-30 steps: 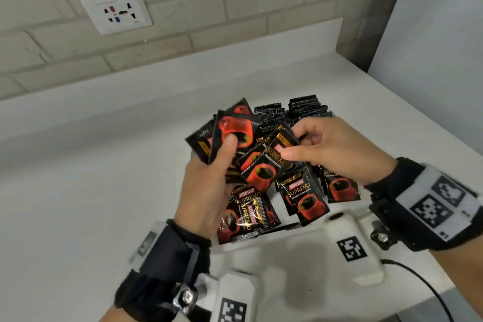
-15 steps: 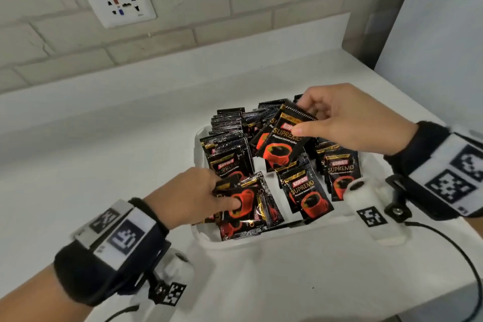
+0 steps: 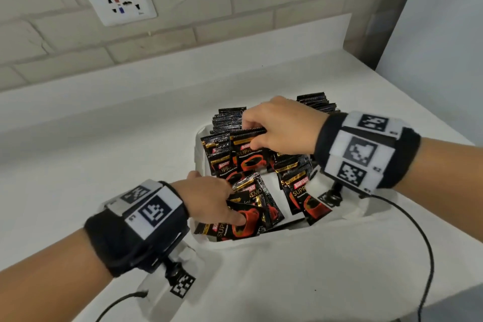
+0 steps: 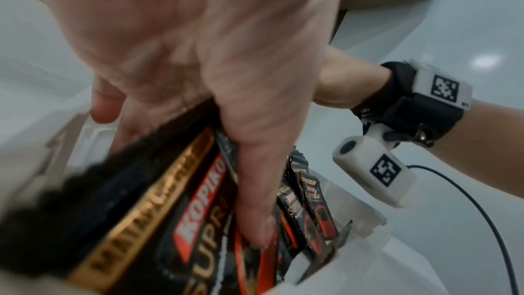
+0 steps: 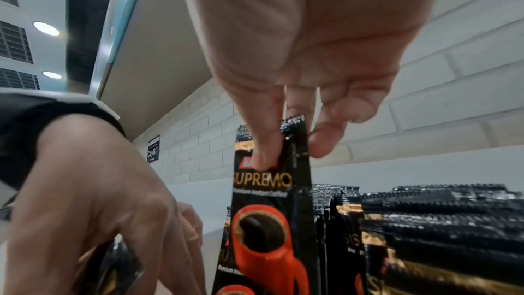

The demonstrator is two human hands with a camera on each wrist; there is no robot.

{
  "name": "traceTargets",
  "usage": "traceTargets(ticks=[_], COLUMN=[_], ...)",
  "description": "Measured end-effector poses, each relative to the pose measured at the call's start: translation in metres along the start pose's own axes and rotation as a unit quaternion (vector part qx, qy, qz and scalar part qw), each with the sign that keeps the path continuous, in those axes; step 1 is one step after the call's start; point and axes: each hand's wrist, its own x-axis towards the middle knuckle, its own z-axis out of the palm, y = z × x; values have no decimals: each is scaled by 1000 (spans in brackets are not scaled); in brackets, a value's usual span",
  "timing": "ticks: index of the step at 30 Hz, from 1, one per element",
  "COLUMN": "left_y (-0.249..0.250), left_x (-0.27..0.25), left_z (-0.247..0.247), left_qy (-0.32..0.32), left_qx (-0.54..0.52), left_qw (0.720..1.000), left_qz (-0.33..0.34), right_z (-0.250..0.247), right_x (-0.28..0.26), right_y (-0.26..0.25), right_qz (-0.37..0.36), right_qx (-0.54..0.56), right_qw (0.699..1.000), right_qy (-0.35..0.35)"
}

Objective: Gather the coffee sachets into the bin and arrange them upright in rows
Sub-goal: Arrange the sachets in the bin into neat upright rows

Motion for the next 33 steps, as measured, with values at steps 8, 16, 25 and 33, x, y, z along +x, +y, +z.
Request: traceTargets(ticks=[8,16,25,33], left_y=[6,9,11,13], left_x=[6,8,3,-2], left_z=[-5,-5,1,1], left_qy=[-37,-38,-27,13], left_qx=[23,47,10,-23], left_qw=[999,998,999,1000], left_qz=[-5,-14,-19,-13], right_z=[17,22,27,38], right_x=[29,30,26,25], right_y=[-8,-7,-11,-14], right_qz=[-36,-64,-74,-78], right_qx=[-62,-83,-70,-81], right_qw=[997,994,993,991], right_qy=[-43,-39,-59,-69])
